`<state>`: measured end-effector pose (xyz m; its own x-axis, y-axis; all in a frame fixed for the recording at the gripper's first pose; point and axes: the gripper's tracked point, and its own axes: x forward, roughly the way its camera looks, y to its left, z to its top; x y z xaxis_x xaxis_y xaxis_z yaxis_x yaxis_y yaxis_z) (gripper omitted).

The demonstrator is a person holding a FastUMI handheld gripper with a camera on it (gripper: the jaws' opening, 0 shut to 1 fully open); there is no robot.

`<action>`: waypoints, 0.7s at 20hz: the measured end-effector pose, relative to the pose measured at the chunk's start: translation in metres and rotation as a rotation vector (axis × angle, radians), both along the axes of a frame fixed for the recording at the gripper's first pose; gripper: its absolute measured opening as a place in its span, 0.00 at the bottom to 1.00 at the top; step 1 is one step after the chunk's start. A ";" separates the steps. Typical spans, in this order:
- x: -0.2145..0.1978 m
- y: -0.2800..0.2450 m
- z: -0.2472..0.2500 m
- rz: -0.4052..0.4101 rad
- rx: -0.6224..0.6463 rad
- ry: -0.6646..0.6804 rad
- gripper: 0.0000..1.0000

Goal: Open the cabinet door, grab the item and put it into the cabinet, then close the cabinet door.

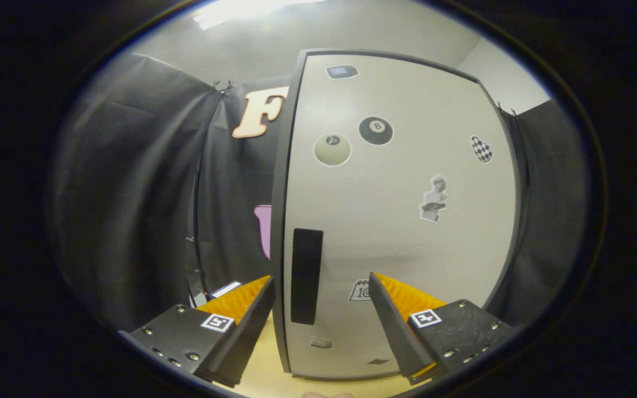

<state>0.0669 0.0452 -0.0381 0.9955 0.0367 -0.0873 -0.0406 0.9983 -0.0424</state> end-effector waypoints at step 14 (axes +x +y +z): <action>0.044 0.003 -0.024 -0.090 -0.048 0.029 0.70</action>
<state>0.1112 0.0478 -0.0623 0.9916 -0.0581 -0.1154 0.0478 0.9947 -0.0908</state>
